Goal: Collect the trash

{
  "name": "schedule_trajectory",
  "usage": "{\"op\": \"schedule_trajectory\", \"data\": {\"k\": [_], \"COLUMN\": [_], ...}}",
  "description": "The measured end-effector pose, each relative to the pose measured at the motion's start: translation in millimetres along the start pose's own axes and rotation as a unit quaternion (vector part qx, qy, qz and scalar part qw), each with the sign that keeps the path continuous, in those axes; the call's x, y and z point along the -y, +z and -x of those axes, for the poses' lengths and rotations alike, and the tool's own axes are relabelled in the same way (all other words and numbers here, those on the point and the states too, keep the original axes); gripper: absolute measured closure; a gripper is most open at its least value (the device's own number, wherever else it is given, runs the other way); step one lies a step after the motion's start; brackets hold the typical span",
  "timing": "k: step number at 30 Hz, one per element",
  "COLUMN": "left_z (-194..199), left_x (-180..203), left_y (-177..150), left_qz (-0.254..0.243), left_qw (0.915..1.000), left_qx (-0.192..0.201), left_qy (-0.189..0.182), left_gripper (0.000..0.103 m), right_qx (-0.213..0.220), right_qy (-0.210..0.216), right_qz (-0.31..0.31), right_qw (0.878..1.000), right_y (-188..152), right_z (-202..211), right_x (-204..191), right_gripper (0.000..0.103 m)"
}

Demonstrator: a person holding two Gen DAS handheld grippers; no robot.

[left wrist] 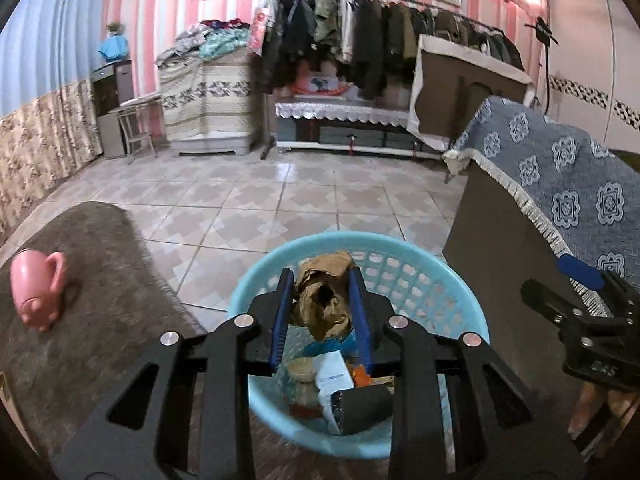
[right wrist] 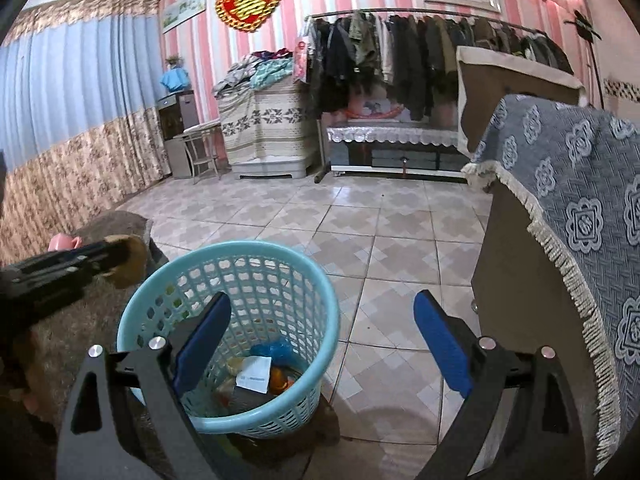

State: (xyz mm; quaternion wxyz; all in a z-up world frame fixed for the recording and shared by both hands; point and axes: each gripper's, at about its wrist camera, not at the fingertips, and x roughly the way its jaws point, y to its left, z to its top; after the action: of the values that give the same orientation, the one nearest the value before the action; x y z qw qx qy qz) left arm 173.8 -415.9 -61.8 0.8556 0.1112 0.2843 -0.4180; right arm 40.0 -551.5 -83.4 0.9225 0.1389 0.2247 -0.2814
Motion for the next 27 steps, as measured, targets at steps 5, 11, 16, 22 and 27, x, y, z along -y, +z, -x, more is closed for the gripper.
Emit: {"op": "schedule_trajectory", "data": {"k": [5,11,16,22,27], "left_z": [-3.4,50.5,128.4,222.6,281.9], "left_x": [-5.9,-44.3,-80.8,-120.7,-138.6], "left_y": [-3.3,-9.8,-25.8,-57.9,-94.1], "left_qz": [-0.001,0.033,0.061,0.103,0.135], "left_qw": [0.9996,0.9953,0.9796,0.9537,0.9333], "left_qx": [-0.007,0.025,0.072,0.106,0.118], "left_qy": [0.029,0.087,0.177,0.262,0.311], "left_gripper": [0.023,0.010,0.005,0.005,0.005], "right_qx": [-0.003,0.003,0.018,0.035,0.055], "right_qy": [0.002,0.019,0.052,0.108,0.135], "right_qz": [0.001,0.009,0.025,0.057,0.091], "right_qw": [1.000,1.000,0.998,0.992,0.985], "right_y": [-1.8,-1.2,3.9,0.1,-9.4], "right_z": [0.0,7.2,21.5,46.9,57.1], "right_x": [0.7,-18.4,-49.8,-106.1,-151.3], "right_gripper": [0.012,0.010,0.004,0.004,0.004]}}
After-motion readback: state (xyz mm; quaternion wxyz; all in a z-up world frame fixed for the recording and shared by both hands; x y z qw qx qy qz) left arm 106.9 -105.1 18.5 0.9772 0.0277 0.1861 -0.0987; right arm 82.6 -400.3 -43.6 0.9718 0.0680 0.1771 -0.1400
